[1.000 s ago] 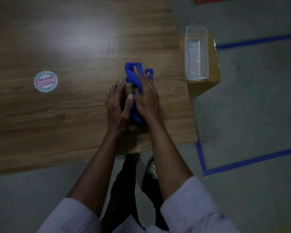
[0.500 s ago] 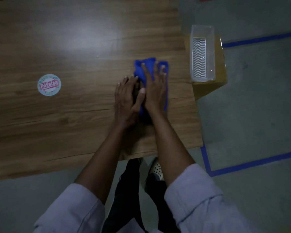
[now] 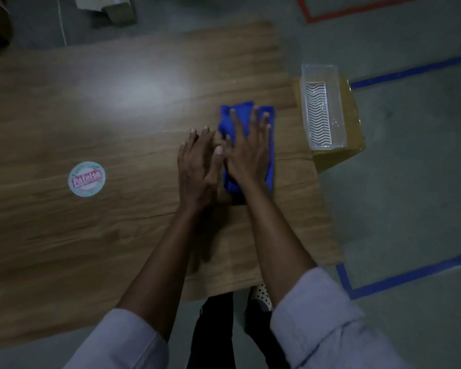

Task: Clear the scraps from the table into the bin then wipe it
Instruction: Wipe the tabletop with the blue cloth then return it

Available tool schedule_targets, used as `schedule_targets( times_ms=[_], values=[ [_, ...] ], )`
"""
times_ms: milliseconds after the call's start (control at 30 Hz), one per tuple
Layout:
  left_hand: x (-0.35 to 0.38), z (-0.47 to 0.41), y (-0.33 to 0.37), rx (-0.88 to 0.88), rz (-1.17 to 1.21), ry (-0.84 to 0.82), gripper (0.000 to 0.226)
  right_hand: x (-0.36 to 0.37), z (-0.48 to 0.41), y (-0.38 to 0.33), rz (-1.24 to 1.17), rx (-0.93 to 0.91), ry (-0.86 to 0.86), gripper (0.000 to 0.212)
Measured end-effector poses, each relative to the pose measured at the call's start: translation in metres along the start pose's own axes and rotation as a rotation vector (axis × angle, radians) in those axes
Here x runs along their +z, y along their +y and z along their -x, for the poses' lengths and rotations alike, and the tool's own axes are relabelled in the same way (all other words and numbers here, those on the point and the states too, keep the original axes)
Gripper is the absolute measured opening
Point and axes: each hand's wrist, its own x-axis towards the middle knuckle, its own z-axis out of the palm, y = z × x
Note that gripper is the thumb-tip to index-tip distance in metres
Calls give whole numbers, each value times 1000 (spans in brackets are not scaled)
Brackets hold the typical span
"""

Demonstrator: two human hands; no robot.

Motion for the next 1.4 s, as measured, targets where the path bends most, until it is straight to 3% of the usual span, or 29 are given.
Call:
schedule_targets(
  times_ms=[100,200,267,333,433,533,633,667,733,800,867,967,1100,1200,1233,1300,1367,1400],
  values=[
    [-4,-14,8,-39,94,52,56,-13,-25,-9,-259,-162,-120,54],
    [-12,-24,9,4,88,170,46,-35,11,9,-189,112,123,63],
    [-13,-34,2,-12,-32,126,36,-36,40,23,-25,393,273,57],
    [-9,-42,-9,-7,-179,30,34,-22,45,27,104,513,304,57],
    [-6,-59,-24,62,-313,-55,47,-6,0,12,137,392,195,64],
    [-3,-80,-28,86,-323,-47,51,3,-61,-10,93,71,48,62],
    [-6,-99,-28,-32,-201,37,56,2,-86,-36,-125,-223,-98,59],
    [-10,-103,-28,-67,-165,59,54,-3,-82,-39,-235,-218,-72,59],
    [-19,-110,-31,-91,-143,69,48,-13,-63,-30,-321,-53,148,61],
    [-26,-118,-38,-70,-188,45,47,-18,-48,-12,-219,245,325,58],
    [-30,-128,-43,-32,-251,2,51,-11,-55,1,-36,405,285,58],
    [-30,-142,-53,18,-335,-35,54,2,-100,-1,106,285,193,60],
    [-21,-145,-60,86,-413,5,51,3,-183,-34,91,0,-43,60],
    [-24,-142,-62,108,-384,29,50,0,-183,-61,-112,-258,-229,62],
    [-26,-142,-62,105,-366,24,50,-5,-173,-61,-225,-288,-229,64],
    [-30,-141,-61,96,-346,17,50,-21,-163,-42,-361,-192,-59,67],
    [-28,-142,-61,90,-344,30,49,-34,-178,-15,-275,-11,141,64],
    [-26,-141,-60,85,-344,40,49,-36,-191,-3,-175,61,147,68]
  ],
)
